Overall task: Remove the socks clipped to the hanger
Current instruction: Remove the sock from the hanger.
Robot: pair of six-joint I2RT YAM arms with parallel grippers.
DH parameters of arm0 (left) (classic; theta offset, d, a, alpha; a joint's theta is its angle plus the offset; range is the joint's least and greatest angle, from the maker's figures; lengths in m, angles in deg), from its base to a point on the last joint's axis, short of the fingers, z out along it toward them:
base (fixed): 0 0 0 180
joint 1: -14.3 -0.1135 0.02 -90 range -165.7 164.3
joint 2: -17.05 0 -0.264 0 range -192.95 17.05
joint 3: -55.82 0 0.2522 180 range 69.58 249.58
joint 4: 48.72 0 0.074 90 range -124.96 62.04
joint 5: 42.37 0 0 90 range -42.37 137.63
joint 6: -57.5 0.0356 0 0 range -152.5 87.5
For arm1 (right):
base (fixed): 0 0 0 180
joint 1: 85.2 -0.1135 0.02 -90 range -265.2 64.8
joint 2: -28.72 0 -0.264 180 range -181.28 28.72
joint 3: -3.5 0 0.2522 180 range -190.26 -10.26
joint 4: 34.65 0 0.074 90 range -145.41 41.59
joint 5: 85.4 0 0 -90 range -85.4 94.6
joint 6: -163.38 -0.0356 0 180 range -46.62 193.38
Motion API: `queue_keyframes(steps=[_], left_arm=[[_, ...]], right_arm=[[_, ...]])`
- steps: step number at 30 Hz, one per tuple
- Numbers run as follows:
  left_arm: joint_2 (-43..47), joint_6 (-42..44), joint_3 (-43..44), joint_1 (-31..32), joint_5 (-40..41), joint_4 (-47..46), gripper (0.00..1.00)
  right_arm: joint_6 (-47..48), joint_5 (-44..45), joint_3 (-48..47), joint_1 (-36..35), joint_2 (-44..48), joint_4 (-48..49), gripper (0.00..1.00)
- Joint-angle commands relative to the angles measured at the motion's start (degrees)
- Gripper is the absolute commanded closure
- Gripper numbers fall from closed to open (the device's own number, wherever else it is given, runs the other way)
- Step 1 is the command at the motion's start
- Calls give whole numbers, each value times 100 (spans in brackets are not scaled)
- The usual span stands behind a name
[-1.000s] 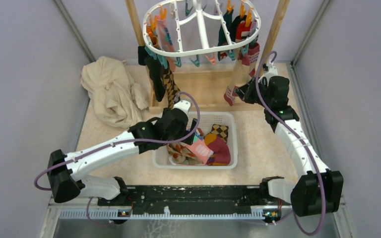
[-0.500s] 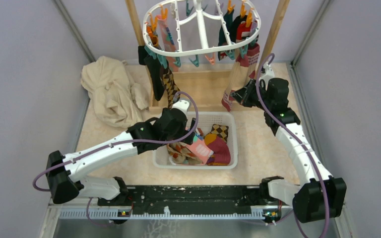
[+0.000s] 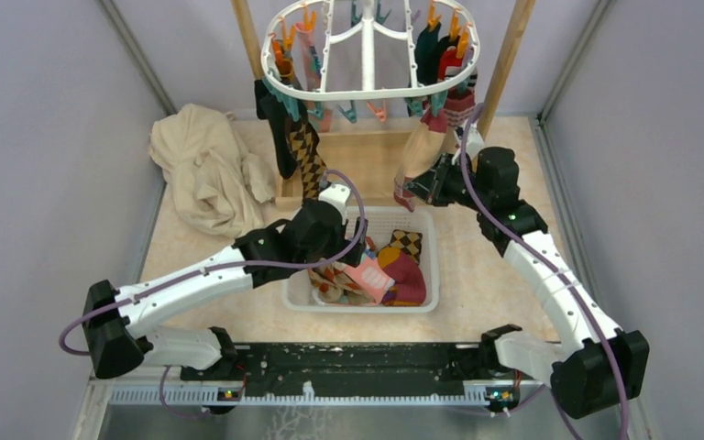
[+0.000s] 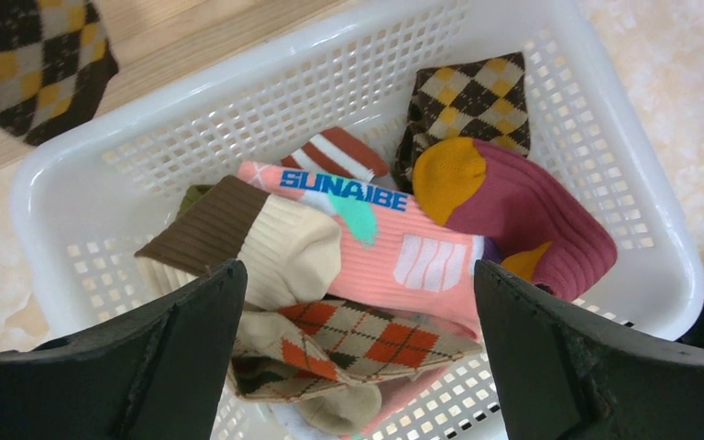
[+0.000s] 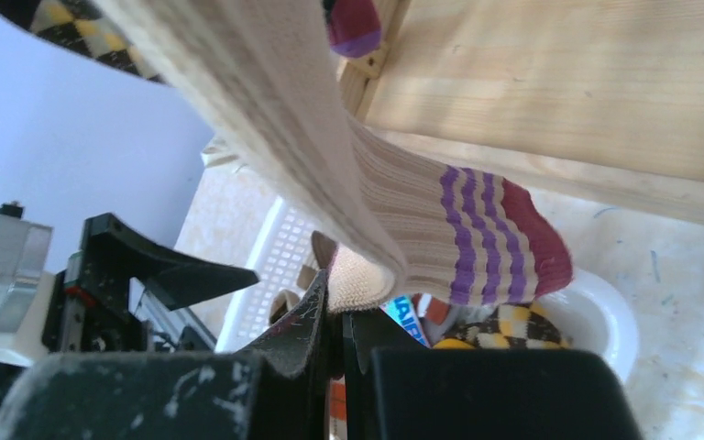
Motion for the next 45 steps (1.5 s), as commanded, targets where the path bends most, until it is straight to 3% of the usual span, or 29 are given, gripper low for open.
queue_keyframes(steps=[1, 20, 33, 45], left_arm=[[83, 226, -181, -35, -234, -764, 1], [558, 1011, -1862, -20, -1342, -4534, 1], [14, 1044, -1651, 67, -1632, -5173, 1], [-346, 1275, -1568, 116, -379, -5481, 1]], right_arm=[[-53, -93, -459, -313, 201, 34, 100], [-318, -257, -759, -760, 483, -385, 100], [-418, 52, -823, -1284, 276, -209, 100], [-394, 134, -954, -1473, 364, -449, 100]])
